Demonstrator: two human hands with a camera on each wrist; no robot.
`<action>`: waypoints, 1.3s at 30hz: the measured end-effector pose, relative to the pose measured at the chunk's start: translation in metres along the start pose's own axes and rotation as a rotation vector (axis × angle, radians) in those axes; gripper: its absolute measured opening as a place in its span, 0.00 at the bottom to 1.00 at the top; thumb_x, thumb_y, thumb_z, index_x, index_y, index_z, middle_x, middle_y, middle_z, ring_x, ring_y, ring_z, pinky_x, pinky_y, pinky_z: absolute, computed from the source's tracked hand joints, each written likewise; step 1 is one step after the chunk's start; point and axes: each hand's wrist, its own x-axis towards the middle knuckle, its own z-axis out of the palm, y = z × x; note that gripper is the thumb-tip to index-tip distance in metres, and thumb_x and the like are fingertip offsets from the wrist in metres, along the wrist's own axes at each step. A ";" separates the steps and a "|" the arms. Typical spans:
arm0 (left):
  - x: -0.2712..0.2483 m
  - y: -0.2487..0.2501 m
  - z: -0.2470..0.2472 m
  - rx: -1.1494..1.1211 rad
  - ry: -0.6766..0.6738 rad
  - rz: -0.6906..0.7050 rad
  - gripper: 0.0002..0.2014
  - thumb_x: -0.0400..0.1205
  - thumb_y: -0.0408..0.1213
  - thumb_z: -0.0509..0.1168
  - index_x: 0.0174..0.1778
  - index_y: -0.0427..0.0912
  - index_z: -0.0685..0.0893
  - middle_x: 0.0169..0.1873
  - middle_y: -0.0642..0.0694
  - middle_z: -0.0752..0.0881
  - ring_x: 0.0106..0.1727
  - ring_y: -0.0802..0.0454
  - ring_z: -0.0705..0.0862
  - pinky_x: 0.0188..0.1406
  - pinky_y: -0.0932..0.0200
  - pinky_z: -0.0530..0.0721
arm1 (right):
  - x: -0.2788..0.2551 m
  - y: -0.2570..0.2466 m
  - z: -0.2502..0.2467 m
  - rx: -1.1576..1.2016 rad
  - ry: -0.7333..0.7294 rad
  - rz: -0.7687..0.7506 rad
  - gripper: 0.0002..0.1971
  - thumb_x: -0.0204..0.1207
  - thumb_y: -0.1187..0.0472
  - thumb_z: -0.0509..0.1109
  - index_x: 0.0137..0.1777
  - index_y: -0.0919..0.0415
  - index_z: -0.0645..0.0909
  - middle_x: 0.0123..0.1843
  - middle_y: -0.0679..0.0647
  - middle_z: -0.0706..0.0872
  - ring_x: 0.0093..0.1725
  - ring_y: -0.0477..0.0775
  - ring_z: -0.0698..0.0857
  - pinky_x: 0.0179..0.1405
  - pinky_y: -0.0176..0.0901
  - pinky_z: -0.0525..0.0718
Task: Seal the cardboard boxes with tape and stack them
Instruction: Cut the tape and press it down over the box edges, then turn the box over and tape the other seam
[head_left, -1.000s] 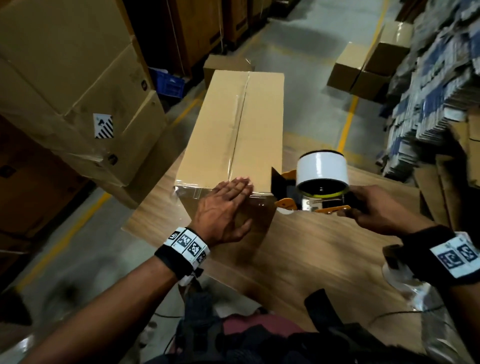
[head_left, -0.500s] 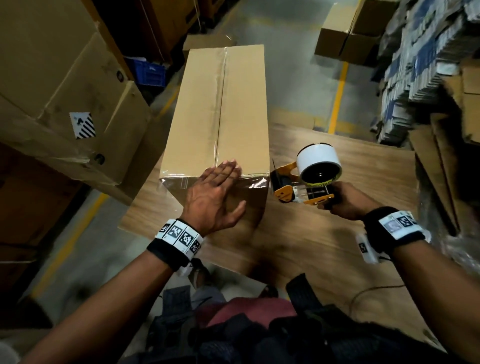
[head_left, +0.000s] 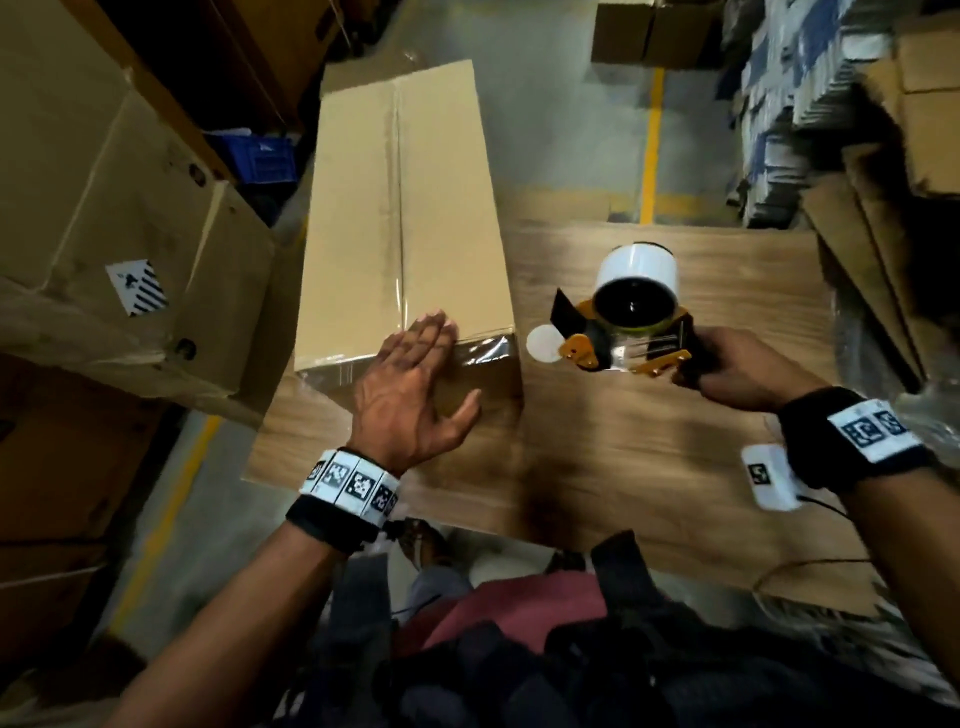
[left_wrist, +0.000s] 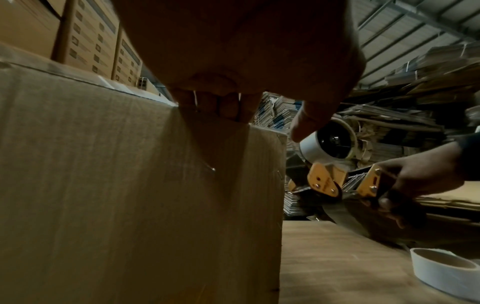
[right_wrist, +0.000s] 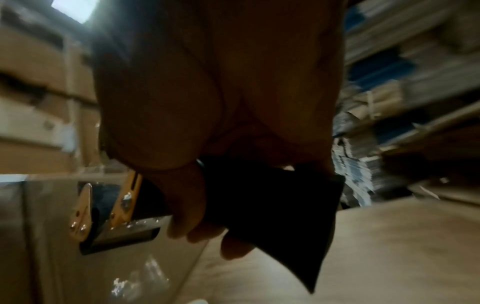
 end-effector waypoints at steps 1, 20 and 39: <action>0.000 0.003 -0.002 -0.004 -0.002 0.007 0.43 0.80 0.64 0.61 0.86 0.38 0.72 0.86 0.40 0.72 0.87 0.46 0.70 0.86 0.42 0.69 | -0.002 -0.003 0.005 0.069 0.011 0.006 0.12 0.73 0.61 0.79 0.55 0.53 0.87 0.45 0.51 0.92 0.44 0.54 0.90 0.45 0.45 0.88; 0.038 0.036 -0.028 0.093 -0.196 -0.022 0.45 0.77 0.73 0.54 0.85 0.48 0.75 0.85 0.51 0.73 0.81 0.49 0.78 0.75 0.51 0.78 | -0.009 -0.022 0.071 0.108 0.347 0.120 0.24 0.74 0.39 0.76 0.65 0.52 0.85 0.62 0.60 0.88 0.62 0.67 0.87 0.53 0.53 0.84; 0.133 -0.047 -0.068 0.154 -0.615 0.546 0.25 0.90 0.49 0.57 0.85 0.58 0.75 0.78 0.58 0.79 0.71 0.54 0.87 0.89 0.30 0.52 | 0.036 -0.184 0.152 0.774 0.683 -0.316 0.57 0.70 0.67 0.80 0.91 0.67 0.43 0.93 0.59 0.48 0.92 0.56 0.51 0.89 0.51 0.60</action>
